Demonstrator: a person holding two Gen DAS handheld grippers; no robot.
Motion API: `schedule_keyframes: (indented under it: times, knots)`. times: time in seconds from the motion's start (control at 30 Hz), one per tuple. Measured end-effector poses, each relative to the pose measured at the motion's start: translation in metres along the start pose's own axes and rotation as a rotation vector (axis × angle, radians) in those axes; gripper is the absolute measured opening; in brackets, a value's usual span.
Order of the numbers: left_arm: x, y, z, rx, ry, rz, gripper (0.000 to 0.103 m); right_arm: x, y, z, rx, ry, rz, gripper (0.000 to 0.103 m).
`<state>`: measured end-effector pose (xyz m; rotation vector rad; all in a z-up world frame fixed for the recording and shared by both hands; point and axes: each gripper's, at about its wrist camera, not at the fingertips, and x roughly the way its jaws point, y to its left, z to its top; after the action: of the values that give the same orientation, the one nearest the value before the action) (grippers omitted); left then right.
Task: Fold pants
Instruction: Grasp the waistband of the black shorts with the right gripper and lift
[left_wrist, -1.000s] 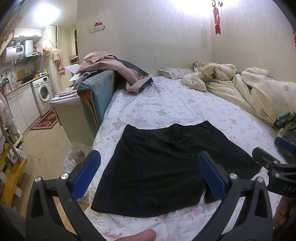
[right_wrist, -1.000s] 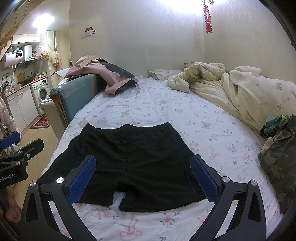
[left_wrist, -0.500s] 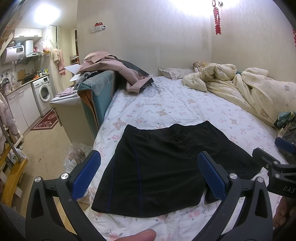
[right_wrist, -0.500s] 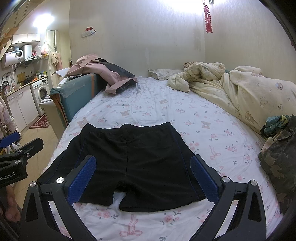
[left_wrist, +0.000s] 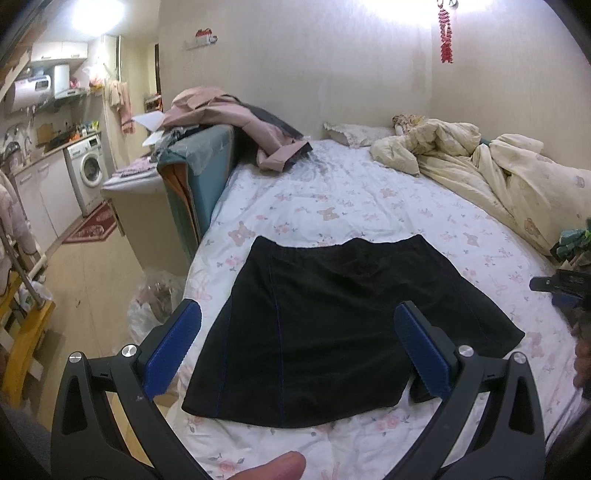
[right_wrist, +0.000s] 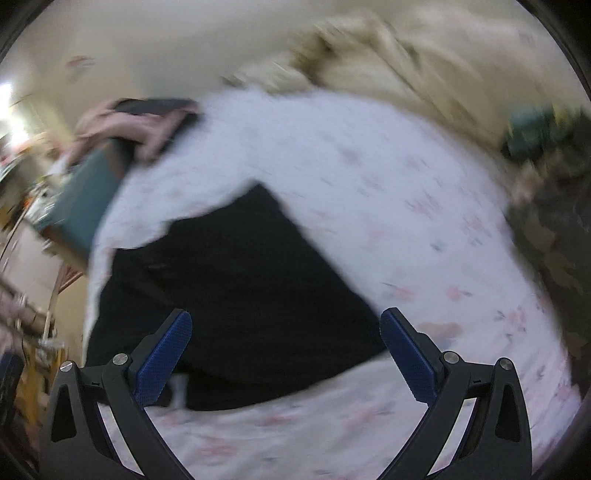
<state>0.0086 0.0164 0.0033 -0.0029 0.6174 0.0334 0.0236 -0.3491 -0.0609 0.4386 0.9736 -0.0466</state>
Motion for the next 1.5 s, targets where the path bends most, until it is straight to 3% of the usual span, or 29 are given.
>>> schedule_keyframes:
  times: [0.07, 0.1, 0.2, 0.33, 0.47, 0.57, 0.6, 0.63, 0.73, 0.8, 0.93, 1.1, 1.2, 1.27, 1.33, 1.43, 1.5]
  knots:
    - [0.002, 0.001, 0.0, -0.004, 0.007, -0.002, 0.103, 0.028, -0.033, 0.006, 0.091, 0.113, -0.03, 0.094]
    - [0.003, 0.001, 0.001, -0.003, 0.008, -0.001, 0.103, 0.041, -0.047, 0.006, 0.134, 0.16, -0.051, 0.084]
    - [0.004, 0.001, 0.001, -0.003, 0.009, -0.002, 0.103, 0.073, -0.074, -0.005, 0.268, 0.276, -0.043, 0.076]
    - [0.008, 0.0, 0.003, -0.01, 0.018, -0.008, 0.103, 0.086, -0.067, -0.013, 0.248, 0.311, -0.058, 0.075]
    - [0.013, 0.0, 0.004, -0.005, 0.032, -0.017, 0.103, 0.092, -0.045, -0.017, 0.198, 0.333, 0.001, 0.075]
    - [0.018, 0.0, 0.004, -0.01, 0.051, -0.021, 0.103, 0.099, -0.026, -0.022, 0.1, 0.356, -0.014, 0.06]
    - [0.018, 0.0, 0.005, -0.015, 0.057, -0.022, 0.103, 0.1, -0.025, -0.023, 0.073, 0.349, -0.031, 0.041]
    - [0.019, 0.0, 0.005, -0.018, 0.063, -0.021, 0.103, 0.098, -0.025, -0.023, 0.074, 0.345, -0.027, 0.015]
    - [0.021, 0.0, 0.005, -0.02, 0.081, -0.026, 0.103, 0.086, -0.033, -0.024, 0.134, 0.315, 0.011, 0.007]
    - [0.022, 0.0, 0.004, -0.011, 0.102, -0.033, 0.103, 0.075, -0.036, -0.016, 0.135, 0.266, 0.046, 0.007]
    - [0.046, -0.007, 0.016, 0.012, 0.227, -0.055, 0.103, 0.036, -0.02, -0.015, 0.118, 0.165, 0.132, 0.007]
    - [0.111, -0.031, 0.046, -0.004, 0.417, -0.1, 0.103, 0.001, -0.002, -0.016, 0.064, 0.085, 0.233, 0.007]
    - [0.15, -0.068, 0.062, 0.031, 0.467, -0.131, 0.103, 0.011, 0.019, -0.011, 0.036, 0.099, 0.295, 0.007]
    - [0.186, -0.099, 0.069, 0.046, 0.543, -0.17, 0.103, 0.019, 0.027, -0.011, 0.029, 0.12, 0.322, 0.007]
    - [0.223, -0.13, 0.074, 0.057, 0.625, -0.186, 0.102, 0.028, 0.03, -0.011, 0.03, 0.144, 0.327, 0.007]
    - [0.269, -0.177, 0.082, 0.062, 0.675, -0.158, 0.101, 0.05, 0.036, -0.014, 0.026, 0.205, 0.314, 0.007]
    - [0.296, -0.217, 0.083, 0.132, 0.71, -0.187, 0.101, 0.063, 0.035, -0.017, 0.027, 0.262, 0.28, 0.007]
